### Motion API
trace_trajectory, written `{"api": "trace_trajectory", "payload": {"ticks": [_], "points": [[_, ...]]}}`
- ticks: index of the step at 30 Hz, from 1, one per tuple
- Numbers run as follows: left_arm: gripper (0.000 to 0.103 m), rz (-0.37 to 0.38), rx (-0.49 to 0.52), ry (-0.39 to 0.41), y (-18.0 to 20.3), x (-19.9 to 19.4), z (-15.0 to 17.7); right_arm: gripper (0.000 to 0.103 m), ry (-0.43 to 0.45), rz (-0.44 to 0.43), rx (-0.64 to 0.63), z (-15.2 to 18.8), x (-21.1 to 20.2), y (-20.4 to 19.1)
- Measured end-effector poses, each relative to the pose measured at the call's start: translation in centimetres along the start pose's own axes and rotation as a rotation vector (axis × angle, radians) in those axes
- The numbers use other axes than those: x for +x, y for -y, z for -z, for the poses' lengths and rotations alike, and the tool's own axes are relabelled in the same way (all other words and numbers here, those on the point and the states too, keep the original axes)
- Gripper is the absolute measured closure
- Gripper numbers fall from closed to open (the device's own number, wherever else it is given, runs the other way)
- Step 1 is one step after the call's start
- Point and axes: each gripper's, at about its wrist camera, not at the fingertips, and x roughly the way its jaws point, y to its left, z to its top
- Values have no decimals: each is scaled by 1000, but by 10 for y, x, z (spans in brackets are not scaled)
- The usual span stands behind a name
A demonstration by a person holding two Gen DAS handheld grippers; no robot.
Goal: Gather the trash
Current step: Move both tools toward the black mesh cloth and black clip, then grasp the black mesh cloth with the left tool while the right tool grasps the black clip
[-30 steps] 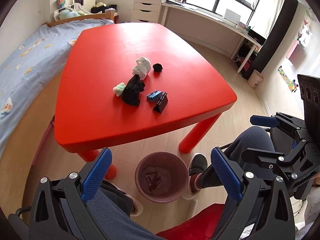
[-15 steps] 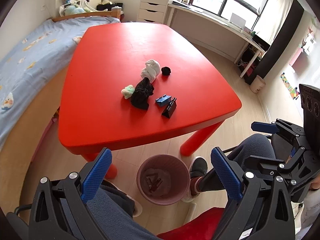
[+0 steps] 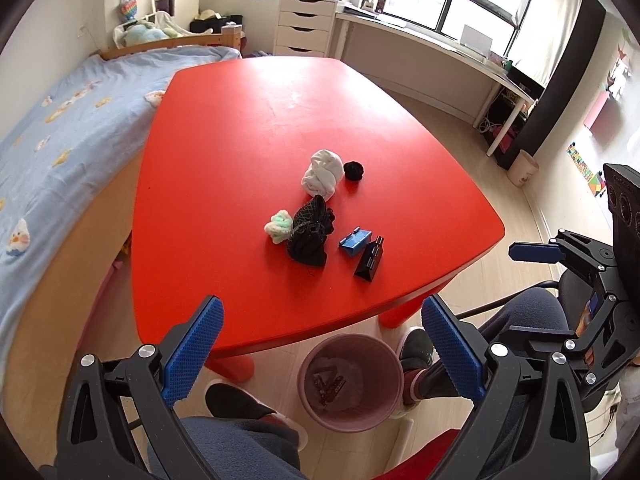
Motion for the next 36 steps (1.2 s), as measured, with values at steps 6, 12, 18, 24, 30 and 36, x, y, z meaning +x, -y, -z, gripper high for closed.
{"api": "trace_trajectory", "payload": {"ticks": [6, 12, 18, 24, 30, 36], "points": [[8, 2, 51, -13, -4, 16, -15, 4, -12, -2, -63, -17, 20, 7], [8, 19, 69, -54, -12, 41, -28, 4, -18, -15, -129, -31, 40, 10], [8, 51, 77, -103, -13, 65, -35, 4, -46, -21, -164, -39, 64, 10], [8, 64, 113, -130, -9, 82, -35, 6, -63, -20, -194, -44, 81, 9], [27, 74, 116, -148, -7, 93, -36, 21, -86, -21, -203, -47, 92, 8], [46, 71, 118, -150, -7, 96, -37, 31, -97, -18, -206, -49, 99, 9]]}}
